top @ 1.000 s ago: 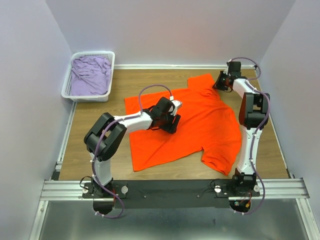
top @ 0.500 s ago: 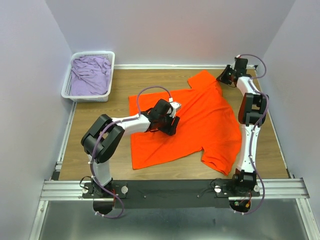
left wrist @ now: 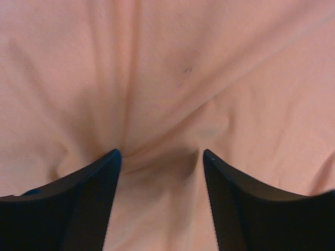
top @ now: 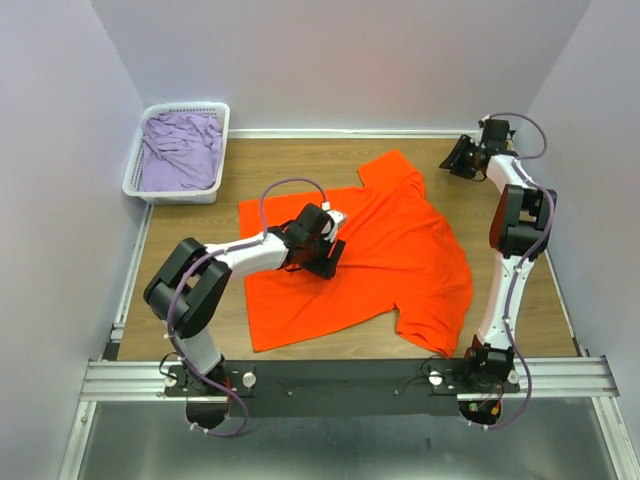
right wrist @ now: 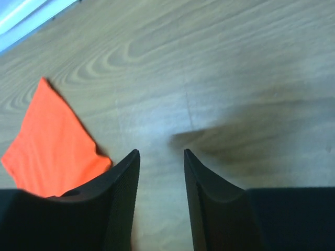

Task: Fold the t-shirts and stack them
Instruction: Flatten the tshirt out, then fold the tshirt

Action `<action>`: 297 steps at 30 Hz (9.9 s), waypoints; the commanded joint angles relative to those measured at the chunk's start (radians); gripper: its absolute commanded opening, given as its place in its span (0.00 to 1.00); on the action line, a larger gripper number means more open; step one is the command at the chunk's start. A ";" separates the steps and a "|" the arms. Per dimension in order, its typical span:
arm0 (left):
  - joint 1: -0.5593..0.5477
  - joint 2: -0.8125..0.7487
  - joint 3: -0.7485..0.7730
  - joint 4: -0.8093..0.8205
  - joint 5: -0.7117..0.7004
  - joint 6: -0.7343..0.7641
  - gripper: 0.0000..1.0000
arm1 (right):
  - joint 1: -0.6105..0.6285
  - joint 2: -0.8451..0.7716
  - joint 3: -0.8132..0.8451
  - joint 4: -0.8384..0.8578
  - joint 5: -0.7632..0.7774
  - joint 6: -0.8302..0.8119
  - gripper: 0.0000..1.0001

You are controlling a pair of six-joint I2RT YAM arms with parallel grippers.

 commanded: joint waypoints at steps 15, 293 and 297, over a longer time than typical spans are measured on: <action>0.301 -0.174 0.002 -0.004 -0.151 -0.134 0.79 | 0.144 -0.312 -0.302 -0.039 0.038 -0.097 0.52; 0.450 0.342 0.538 0.206 -0.275 -0.058 0.00 | 0.192 -0.542 -0.587 0.336 0.370 -0.500 0.01; 0.464 0.381 0.594 0.171 -0.248 -0.056 0.00 | 0.192 -0.532 -0.551 0.320 0.376 -0.464 0.01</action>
